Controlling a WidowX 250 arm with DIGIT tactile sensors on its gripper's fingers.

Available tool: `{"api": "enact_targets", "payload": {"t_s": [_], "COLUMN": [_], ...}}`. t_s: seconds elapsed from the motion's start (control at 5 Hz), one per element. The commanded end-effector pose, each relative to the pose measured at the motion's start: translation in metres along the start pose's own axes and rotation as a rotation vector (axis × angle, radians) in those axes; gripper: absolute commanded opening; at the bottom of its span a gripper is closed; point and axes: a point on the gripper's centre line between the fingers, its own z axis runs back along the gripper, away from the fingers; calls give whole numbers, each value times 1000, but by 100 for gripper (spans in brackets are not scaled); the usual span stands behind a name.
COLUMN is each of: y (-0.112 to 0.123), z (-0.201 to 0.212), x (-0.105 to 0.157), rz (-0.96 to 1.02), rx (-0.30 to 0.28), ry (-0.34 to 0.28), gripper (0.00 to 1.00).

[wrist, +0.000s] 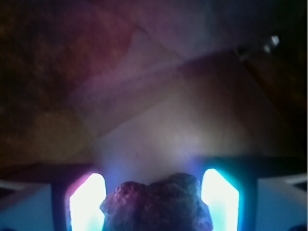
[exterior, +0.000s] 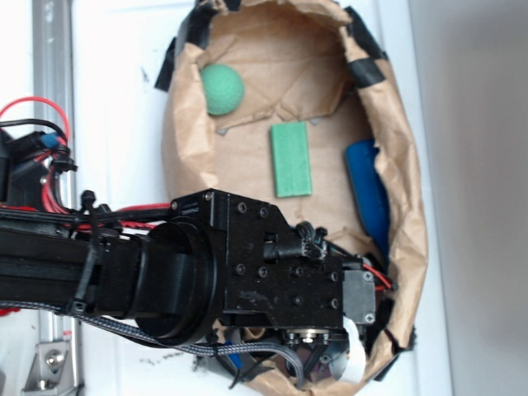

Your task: Grab the rock.

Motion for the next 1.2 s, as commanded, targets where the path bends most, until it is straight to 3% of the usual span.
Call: {"api": "enact_targets", "payload": {"t_s": [0.0,0.2,0.4,0.6,1.0], "y": [45,51,42,31,20], "z": [77,119,160,173,166], "x": [-46,-79,-78,-69,-66], "rz": [374,645,888,1058,1091], "rx": [199,140,194,303,402], "ry": [-10,-5,29,69,143], "gripper": [0,0,0,0,0]}}
